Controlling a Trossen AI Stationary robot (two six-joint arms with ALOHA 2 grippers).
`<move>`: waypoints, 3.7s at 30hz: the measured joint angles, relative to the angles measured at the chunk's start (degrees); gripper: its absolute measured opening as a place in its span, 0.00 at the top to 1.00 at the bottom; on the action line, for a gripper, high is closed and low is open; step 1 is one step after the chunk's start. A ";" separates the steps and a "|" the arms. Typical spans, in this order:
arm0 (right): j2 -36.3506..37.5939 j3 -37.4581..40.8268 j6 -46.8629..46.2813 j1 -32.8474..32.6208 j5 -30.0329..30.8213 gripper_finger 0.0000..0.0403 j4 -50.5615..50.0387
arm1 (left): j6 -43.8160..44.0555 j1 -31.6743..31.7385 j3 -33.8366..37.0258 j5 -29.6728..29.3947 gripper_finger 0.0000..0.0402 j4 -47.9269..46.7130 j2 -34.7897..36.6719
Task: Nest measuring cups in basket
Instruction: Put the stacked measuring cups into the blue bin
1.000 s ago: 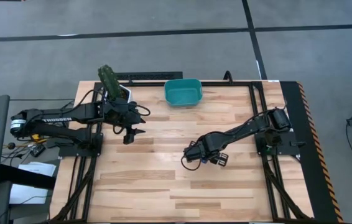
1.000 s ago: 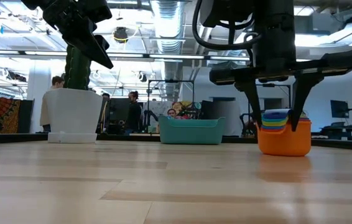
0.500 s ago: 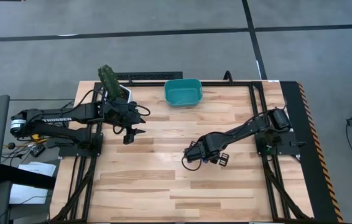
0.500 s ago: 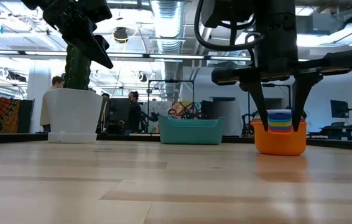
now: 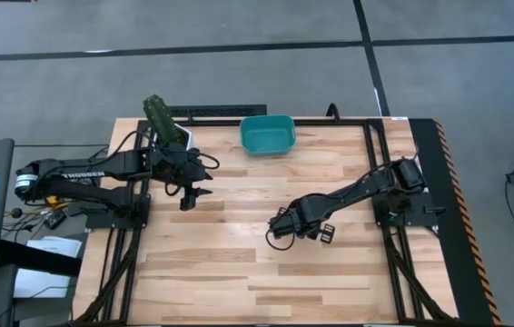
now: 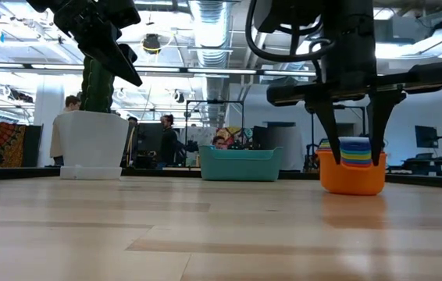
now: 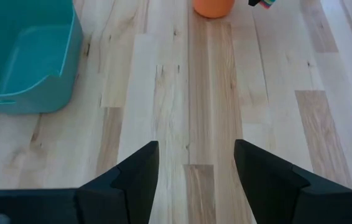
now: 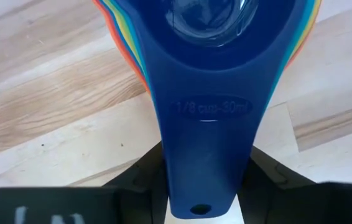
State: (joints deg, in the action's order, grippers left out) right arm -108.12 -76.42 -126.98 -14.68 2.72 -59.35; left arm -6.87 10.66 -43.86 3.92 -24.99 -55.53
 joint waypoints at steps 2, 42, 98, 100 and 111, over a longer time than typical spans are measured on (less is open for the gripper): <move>0.07 0.03 0.40 0.00 0.01 0.58 0.00 | 0.00 0.00 0.00 0.00 0.50 0.02 0.00; 0.20 -9.34 17.72 7.89 5.24 0.60 -5.87 | 2.08 0.00 0.00 0.16 0.50 -0.11 0.00; -9.30 -19.91 77.41 39.67 4.13 0.62 13.06 | 18.70 11.13 -2.25 -2.80 0.50 8.93 -7.32; -9.92 -19.93 77.86 39.73 4.09 0.62 12.91 | 19.58 11.13 -2.25 -2.80 0.50 8.90 -7.32; -10.34 -19.93 79.21 39.95 4.61 0.61 12.80 | 20.22 10.60 -2.25 -2.91 0.50 7.77 -7.32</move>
State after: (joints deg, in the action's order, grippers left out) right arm -118.45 -96.36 -47.78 25.28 7.33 -46.55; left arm 13.34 21.26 -46.11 1.02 -17.22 -62.85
